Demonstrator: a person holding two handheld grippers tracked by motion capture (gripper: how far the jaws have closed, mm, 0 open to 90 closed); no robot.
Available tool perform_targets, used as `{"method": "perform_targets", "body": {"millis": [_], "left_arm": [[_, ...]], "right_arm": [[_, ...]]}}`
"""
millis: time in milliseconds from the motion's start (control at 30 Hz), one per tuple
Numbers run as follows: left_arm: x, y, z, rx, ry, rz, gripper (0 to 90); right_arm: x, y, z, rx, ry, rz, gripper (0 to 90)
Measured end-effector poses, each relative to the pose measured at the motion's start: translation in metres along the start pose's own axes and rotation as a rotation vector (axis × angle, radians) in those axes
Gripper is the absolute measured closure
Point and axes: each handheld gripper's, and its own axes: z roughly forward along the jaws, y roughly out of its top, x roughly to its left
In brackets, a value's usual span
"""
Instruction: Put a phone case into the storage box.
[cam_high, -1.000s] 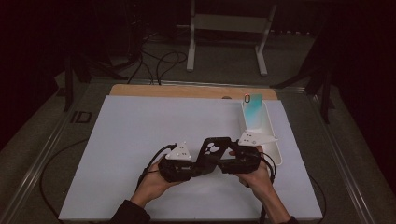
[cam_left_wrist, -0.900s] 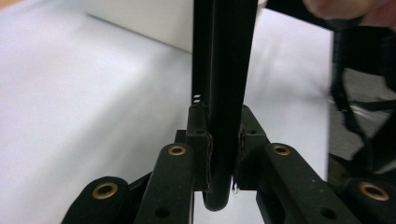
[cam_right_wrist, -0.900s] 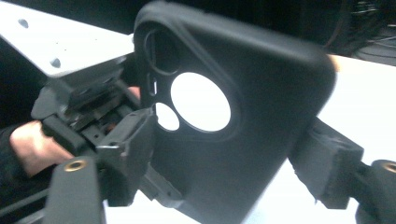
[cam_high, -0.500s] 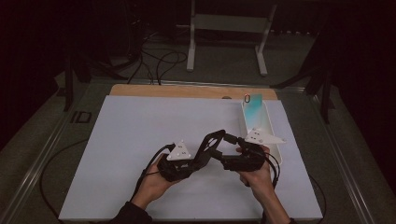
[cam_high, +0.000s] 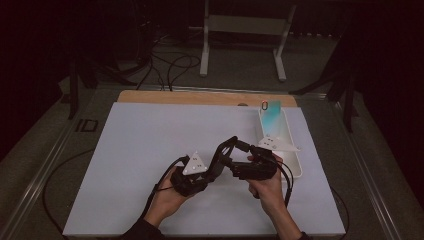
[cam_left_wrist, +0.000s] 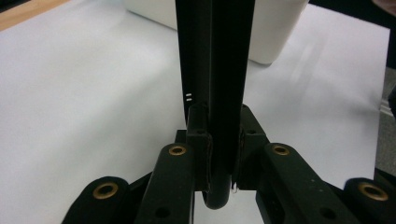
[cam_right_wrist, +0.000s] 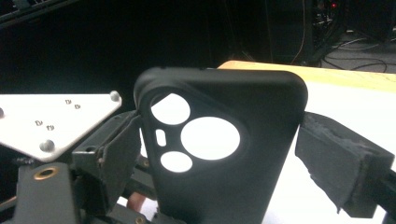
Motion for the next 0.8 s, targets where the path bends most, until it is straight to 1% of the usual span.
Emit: {"method": "perform_targets", "body": {"millis": [133, 233, 300, 500, 600, 633, 667, 700, 733, 767, 800], "left_arm": [[-0.0040, 0.0008, 0.0038, 0.010, 0.003, 0.013, 80.5], [-0.0055, 0.0016, 0.0055, 0.008, -0.009, 0.010, 80.4], [-0.0052, 0.0015, 0.0057, 0.004, -0.021, 0.004, 80.4], [-0.0049, 0.0015, 0.0058, -0.004, -0.034, -0.005, 80.4], [-0.0048, 0.0010, 0.0062, -0.005, -0.033, -0.006, 80.3], [-0.0044, 0.0010, 0.0061, -0.004, -0.030, -0.006, 80.3], [-0.0041, 0.0010, 0.0063, -0.003, -0.030, -0.010, 79.2], [-0.0035, 0.0008, 0.0062, -0.006, -0.034, -0.012, 79.0], [-0.0034, 0.0007, 0.0057, -0.008, -0.036, -0.012, 79.0], [-0.0034, 0.0007, 0.0057, -0.008, -0.036, -0.012, 79.1], [-0.0036, 0.0010, 0.0043, -0.023, -0.037, -0.013, 79.1]], "right_arm": [[0.0013, -0.0001, 0.0026, -0.006, -0.004, 0.010, 12.2], [0.0021, -0.0007, 0.0054, -0.019, -0.015, 0.021, 11.9], [0.0023, -0.0005, 0.0054, -0.019, -0.015, 0.021, 12.0], [0.0028, -0.0008, 0.0056, -0.025, -0.019, 0.017, 12.0], [0.0035, -0.0005, 0.0060, -0.019, -0.021, 0.012, 12.4], [0.0036, -0.0005, 0.0058, -0.019, -0.025, 0.009, 13.4], [0.0042, -0.0006, 0.0041, -0.027, -0.021, 0.007, 34.7], [0.0049, -0.0006, 0.0032, -0.032, -0.014, 0.001, 34.8], [0.0060, -0.0003, 0.0030, -0.030, -0.020, -0.010, 34.6], [0.0060, -0.0003, 0.0030, -0.030, -0.020, -0.010, 34.6], [0.0066, -0.0001, 0.0026, -0.030, -0.022, -0.014, 34.6]]}}
